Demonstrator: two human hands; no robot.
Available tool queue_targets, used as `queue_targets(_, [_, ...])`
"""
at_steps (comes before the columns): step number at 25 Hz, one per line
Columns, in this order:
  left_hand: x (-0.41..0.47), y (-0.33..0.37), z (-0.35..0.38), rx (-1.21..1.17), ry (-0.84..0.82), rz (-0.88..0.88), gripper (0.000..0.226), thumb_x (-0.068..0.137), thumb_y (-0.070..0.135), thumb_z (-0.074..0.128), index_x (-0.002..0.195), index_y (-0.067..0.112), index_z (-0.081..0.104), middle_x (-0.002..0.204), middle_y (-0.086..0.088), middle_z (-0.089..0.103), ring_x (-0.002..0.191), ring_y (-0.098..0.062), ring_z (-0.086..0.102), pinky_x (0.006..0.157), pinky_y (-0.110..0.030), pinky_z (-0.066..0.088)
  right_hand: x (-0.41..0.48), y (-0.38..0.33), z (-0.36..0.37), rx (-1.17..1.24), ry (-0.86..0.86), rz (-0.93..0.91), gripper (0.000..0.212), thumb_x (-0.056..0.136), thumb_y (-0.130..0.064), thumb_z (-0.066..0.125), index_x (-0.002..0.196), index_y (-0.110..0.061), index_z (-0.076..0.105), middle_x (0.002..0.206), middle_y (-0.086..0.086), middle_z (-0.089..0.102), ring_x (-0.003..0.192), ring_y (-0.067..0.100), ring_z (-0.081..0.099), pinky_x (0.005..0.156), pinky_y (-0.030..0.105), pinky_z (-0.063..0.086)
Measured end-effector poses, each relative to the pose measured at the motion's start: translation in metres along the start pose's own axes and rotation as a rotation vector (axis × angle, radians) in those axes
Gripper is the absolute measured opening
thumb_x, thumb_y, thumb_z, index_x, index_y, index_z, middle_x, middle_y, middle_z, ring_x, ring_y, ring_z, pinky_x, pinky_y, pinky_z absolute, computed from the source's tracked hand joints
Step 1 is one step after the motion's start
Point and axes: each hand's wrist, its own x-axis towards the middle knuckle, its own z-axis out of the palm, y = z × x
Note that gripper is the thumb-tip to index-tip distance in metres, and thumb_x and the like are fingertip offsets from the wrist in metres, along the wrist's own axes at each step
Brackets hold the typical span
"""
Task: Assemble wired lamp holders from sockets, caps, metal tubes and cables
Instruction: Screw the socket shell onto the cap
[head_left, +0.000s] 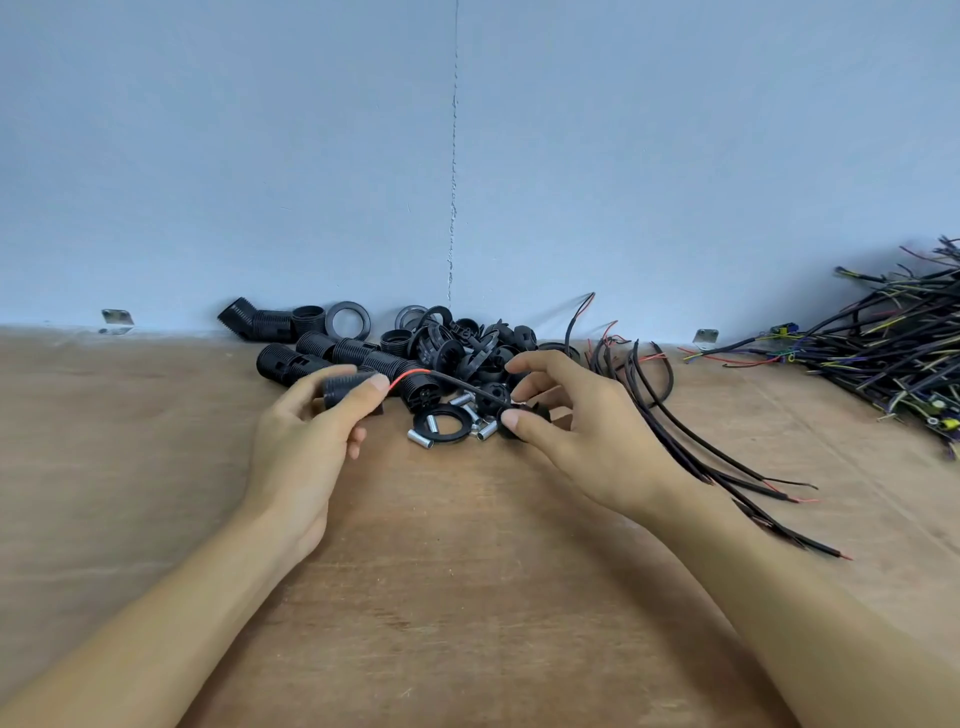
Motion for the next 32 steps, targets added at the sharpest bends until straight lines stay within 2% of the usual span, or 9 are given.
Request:
queue_targets(6, [-0.004,0.001,0.004,0.004,-0.016,0.070,0.026,0.083,0.019,0.084,0.106,0.029,0.075,0.075,0.010,0.070,0.069,-0.017,0.064,0.068,-0.031,0.055,-0.003,0.010,0.001,-0.185,-0.107,-0.026,0.049,0.086,-0.028,0.077,0.128,-0.037,0.055,0.110,-0.016,0.060,0.104,0.002,0.057,0.081,0.013,0.044])
queue_targets(11, [-0.005,0.002,0.005,-0.091,0.090,0.038,0.023,0.086,0.017,0.082,0.105,0.014,0.069,0.079,0.005,0.071,0.073,-0.021,0.071,0.065,-0.024,0.060,-0.007,0.004,0.007,-0.366,-0.130,-0.048,0.050,0.084,-0.044,0.075,0.129,-0.037,0.054,0.116,-0.016,0.056,0.114,0.007,0.051,0.097,0.030,0.045])
queue_targets(14, [-0.005,0.003,0.006,-0.146,0.119,0.001,0.025,0.088,0.016,0.081,0.106,0.007,0.067,0.088,-0.001,0.067,0.074,-0.021,0.072,0.069,-0.024,0.062,-0.005,-0.004,0.007,-0.588,-0.044,0.052,0.049,0.080,-0.066,0.067,0.118,-0.035,0.058,0.104,-0.015,0.058,0.103,0.013,0.056,0.076,0.030,0.044])
queue_targets(16, [-0.006,0.003,0.007,-0.154,0.130,-0.006,0.027,0.088,0.016,0.080,0.107,0.004,0.065,0.089,-0.002,0.067,0.075,-0.021,0.073,0.069,-0.024,0.062,-0.003,-0.009,0.006,-0.731,-0.041,0.209,0.054,0.075,-0.081,0.056,0.097,-0.032,0.062,0.084,-0.015,0.061,0.082,0.015,0.059,0.057,0.027,0.036])
queue_targets(18, [-0.006,0.004,0.007,-0.137,0.133,-0.004,0.028,0.088,0.016,0.080,0.107,0.005,0.064,0.090,-0.003,0.068,0.076,-0.023,0.073,0.068,-0.024,0.062,-0.004,-0.012,0.007,-0.759,-0.105,0.263,0.052,0.074,-0.083,0.055,0.077,-0.031,0.057,0.072,-0.014,0.055,0.065,0.013,0.051,0.049,0.024,0.027])
queue_targets(20, [-0.006,0.004,0.008,-0.111,0.123,-0.006,0.028,0.089,0.017,0.080,0.108,0.006,0.063,0.095,-0.004,0.069,0.077,-0.025,0.074,0.070,-0.026,0.062,-0.006,-0.014,0.008,-0.699,-0.141,0.286,0.047,0.076,-0.077,0.061,0.071,-0.031,0.053,0.075,-0.012,0.057,0.067,0.013,0.054,0.049,0.024,0.027])
queue_targets(23, [-0.008,0.004,0.008,-0.070,0.094,-0.011,0.026,0.089,0.018,0.080,0.108,0.008,0.065,0.093,-0.002,0.071,0.074,-0.024,0.075,0.068,-0.026,0.062,-0.008,-0.018,0.008,-0.639,-0.072,0.316,0.050,0.079,-0.074,0.061,0.084,-0.025,0.061,0.082,-0.006,0.063,0.081,0.022,0.064,0.053,0.028,0.035])
queue_targets(28, [-0.008,0.002,0.009,0.024,0.050,0.005,0.027,0.089,0.018,0.080,0.110,0.007,0.067,0.086,-0.001,0.070,0.063,-0.019,0.070,0.061,-0.026,0.059,-0.008,-0.021,0.010,-0.451,0.067,0.293,0.043,0.088,-0.060,0.063,0.112,-0.023,0.061,0.081,0.003,0.069,0.073,0.031,0.067,0.073,0.040,0.057])
queue_targets(32, [-0.010,0.004,0.009,0.008,-0.006,-0.021,0.020,0.088,0.021,0.080,0.103,0.011,0.070,0.075,0.006,0.073,0.063,-0.019,0.070,0.061,-0.026,0.057,-0.011,-0.018,0.020,-0.242,0.132,0.265,0.060,0.089,-0.059,0.063,0.140,-0.030,0.049,0.077,-0.003,0.071,0.083,0.018,0.070,0.083,0.034,0.056])
